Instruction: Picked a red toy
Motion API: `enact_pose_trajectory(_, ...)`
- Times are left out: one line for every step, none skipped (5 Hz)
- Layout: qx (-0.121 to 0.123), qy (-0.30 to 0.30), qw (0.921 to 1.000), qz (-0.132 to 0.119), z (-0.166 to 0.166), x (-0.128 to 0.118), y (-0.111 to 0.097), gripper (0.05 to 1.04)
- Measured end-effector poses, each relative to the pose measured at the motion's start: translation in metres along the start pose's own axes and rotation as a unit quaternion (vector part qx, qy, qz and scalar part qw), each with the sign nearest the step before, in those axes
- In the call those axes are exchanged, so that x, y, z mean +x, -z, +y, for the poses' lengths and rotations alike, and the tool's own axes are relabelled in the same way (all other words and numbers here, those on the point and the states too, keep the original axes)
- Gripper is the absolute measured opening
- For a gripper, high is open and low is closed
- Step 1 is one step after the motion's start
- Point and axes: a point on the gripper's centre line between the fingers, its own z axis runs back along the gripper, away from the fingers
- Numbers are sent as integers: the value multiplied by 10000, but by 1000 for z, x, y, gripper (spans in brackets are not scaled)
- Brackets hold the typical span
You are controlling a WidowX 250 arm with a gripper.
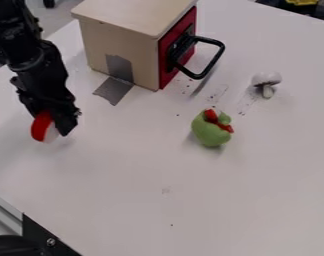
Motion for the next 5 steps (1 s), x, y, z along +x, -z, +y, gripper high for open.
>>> enact_pose_trajectory(205, 178, 9996, 102, 12, 1, 14, 587)
enact_pose_trajectory(296, 268, 9990, 203, 17, 7, 22, 630)
enact_pose_trajectory(181, 221, 9994, 187, 13, 7, 22, 906)
enact_pose_trajectory(-124, 239, 9994, 199, 4, 1, 9, 1002)
enact_pose_trajectory(-234, 299, 9991, -170, -4, -3, -36, 1000)
